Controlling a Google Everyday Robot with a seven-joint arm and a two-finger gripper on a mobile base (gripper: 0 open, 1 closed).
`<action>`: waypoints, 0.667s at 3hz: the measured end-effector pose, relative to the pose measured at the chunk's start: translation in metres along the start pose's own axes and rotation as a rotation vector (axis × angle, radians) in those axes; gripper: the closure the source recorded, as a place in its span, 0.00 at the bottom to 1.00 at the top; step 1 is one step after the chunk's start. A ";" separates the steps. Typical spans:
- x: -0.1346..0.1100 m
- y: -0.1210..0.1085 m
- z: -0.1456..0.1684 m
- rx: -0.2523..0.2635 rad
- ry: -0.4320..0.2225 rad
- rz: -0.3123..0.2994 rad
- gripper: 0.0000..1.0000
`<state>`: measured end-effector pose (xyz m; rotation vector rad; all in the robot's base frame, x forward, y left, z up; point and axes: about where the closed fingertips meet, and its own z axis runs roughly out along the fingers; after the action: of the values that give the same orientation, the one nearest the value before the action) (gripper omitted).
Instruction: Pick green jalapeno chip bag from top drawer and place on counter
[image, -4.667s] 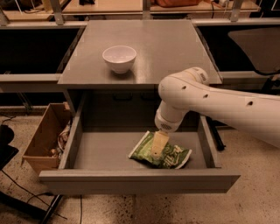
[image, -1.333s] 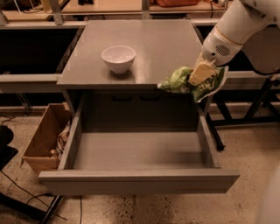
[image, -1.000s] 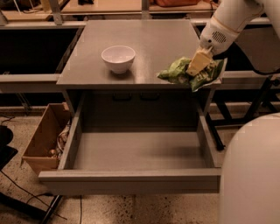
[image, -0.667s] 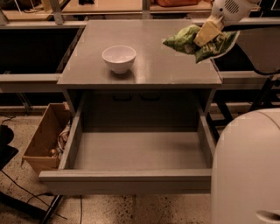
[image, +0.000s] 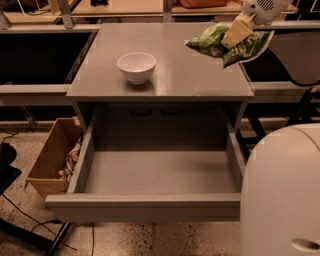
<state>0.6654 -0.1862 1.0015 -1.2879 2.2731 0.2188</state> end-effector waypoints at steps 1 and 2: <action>-0.010 -0.019 0.008 0.053 -0.054 0.025 1.00; -0.033 -0.061 0.048 0.106 -0.195 0.120 1.00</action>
Offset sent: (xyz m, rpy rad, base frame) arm 0.1924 0.0140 -0.0232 0.3814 -0.3952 -0.3176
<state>0.7473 -0.1757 0.9839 -1.0318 2.1662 0.2513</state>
